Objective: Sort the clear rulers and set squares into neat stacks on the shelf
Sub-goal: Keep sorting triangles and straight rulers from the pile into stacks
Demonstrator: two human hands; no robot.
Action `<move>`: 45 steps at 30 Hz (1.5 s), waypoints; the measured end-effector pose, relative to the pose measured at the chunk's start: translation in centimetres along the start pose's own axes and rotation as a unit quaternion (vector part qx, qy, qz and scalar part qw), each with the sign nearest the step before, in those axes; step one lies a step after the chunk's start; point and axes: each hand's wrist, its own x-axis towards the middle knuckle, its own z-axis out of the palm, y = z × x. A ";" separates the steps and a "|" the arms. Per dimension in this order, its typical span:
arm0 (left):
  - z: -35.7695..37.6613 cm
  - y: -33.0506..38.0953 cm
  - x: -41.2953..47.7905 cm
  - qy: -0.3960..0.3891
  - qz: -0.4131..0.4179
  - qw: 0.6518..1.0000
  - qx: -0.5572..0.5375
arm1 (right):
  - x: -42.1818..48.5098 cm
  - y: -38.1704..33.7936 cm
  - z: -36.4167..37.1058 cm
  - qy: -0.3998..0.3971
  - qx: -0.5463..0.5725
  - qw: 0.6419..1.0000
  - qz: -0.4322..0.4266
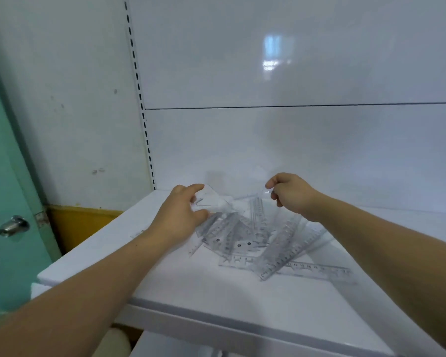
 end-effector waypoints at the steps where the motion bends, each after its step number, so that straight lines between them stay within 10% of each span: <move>1: -0.1 0.2 -0.1 0.004 0.011 1.000 -0.010 | -0.7 -0.2 -0.1 0.003 -0.011 1.000 0.003; 11: -0.1 2.4 -2.6 -0.005 0.087 0.993 -0.078 | -10.5 0.8 -1.5 0.140 -0.243 0.954 -0.109; 30: 11.7 24.5 -11.6 -0.129 0.288 0.946 -0.076 | -33.3 11.2 -21.8 0.231 -0.425 0.871 0.079; 45: 22.6 39.7 -17.5 -0.189 0.209 0.959 -0.028 | -41.4 22.1 -35.8 0.233 -0.379 0.885 0.140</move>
